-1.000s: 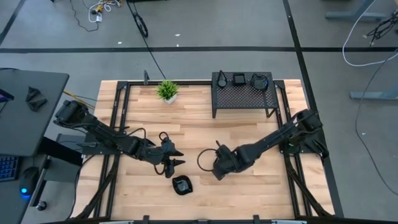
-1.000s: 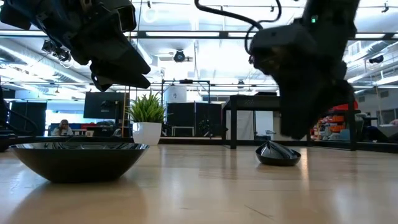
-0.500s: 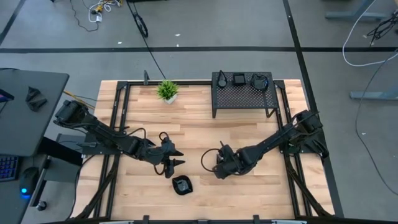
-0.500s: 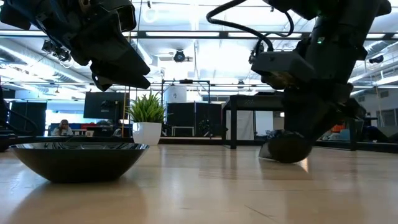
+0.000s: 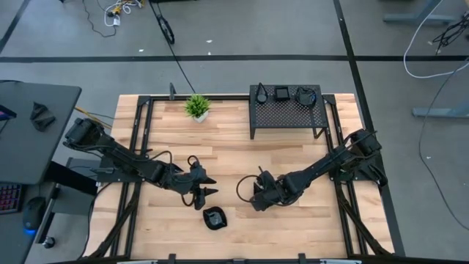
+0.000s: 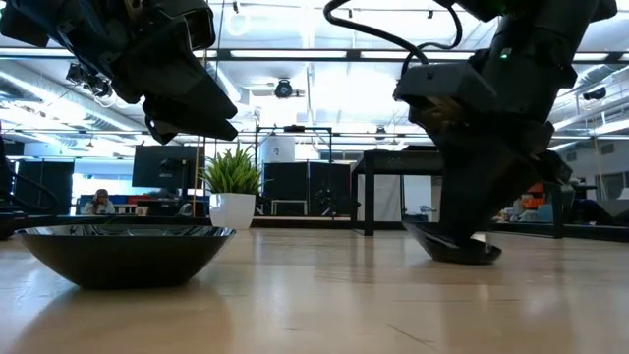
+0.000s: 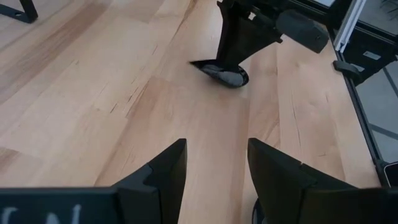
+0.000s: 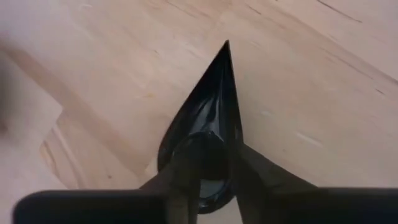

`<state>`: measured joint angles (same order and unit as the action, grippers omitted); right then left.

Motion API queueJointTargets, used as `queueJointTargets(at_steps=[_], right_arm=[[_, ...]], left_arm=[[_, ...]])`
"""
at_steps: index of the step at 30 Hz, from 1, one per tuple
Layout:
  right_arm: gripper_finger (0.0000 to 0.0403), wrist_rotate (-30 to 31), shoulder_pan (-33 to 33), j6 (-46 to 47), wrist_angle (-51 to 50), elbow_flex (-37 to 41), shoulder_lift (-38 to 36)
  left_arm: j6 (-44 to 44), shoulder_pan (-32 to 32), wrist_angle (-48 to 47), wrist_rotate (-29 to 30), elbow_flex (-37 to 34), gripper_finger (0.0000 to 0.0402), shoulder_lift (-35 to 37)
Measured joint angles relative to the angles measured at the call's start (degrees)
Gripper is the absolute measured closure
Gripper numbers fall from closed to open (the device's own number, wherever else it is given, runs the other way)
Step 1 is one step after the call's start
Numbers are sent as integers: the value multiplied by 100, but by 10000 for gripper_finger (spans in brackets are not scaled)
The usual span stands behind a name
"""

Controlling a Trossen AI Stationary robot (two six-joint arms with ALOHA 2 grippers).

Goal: Pick & Place Mini shaped plates
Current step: Stack the black drop-shaped plate on top of the black drop-shaped plate on the shelf

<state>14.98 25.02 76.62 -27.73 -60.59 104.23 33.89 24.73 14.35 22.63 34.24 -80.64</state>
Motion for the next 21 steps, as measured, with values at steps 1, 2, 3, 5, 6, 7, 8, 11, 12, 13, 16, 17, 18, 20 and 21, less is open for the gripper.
queueJointTargets(at_steps=[1, 2, 3, 5, 6, 7, 8, 11, 12, 13, 16, 17, 18, 20, 21], right_arm=[[312, -1, 0, -23, 13, -1, -2], [303, -4, 0, -57, 7, -1, -6], [294, -4, 0, -58, 10, -1, -10], [280, -6, 0, -57, 20, -1, -18], [274, -35, 2, -57, 27, -1, -18], [271, -59, 2, -61, 46, -1, -24], [269, -63, 13, -78, 98, -1, -33], [271, -74, 43, -105, 174, -3, -98], [273, -79, 51, -105, 177, -4, -111], [275, -89, 52, -98, 168, -7, -117], [284, -94, 50, -71, 7, -7, -138], [287, -62, 50, -51, -10, -7, -138], [289, -48, 50, -22, -75, -7, -138], [294, -24, 48, 30, -209, -7, -138], [296, 39, 50, 36, -264, -7, -138]], left_arm=[[2, 0, 0, 1, 0, 225, 0], [2, 0, 0, 0, 0, 225, 0], [2, 0, 0, 0, 0, 225, 0], [2, 0, 0, 0, 0, 225, 0], [2, 0, 0, 0, 0, 225, 0], [2, 0, 0, 1, 0, 225, 0], [2, 0, -1, 0, 0, 225, 0], [2, -2, -3, 0, 0, 225, 0], [2, 0, -2, 0, 0, 225, 0], [0, 0, -4, 0, 0, 225, 0], [1, -1, -5, 2, 0, 225, 0], [2, -2, -6, 2, 1, 225, 0], [2, -2, -6, 2, 0, 225, 0], [2, -2, -11, 2, 2, 225, 0], [2, -2, -13, 2, 2, 225, 0]])
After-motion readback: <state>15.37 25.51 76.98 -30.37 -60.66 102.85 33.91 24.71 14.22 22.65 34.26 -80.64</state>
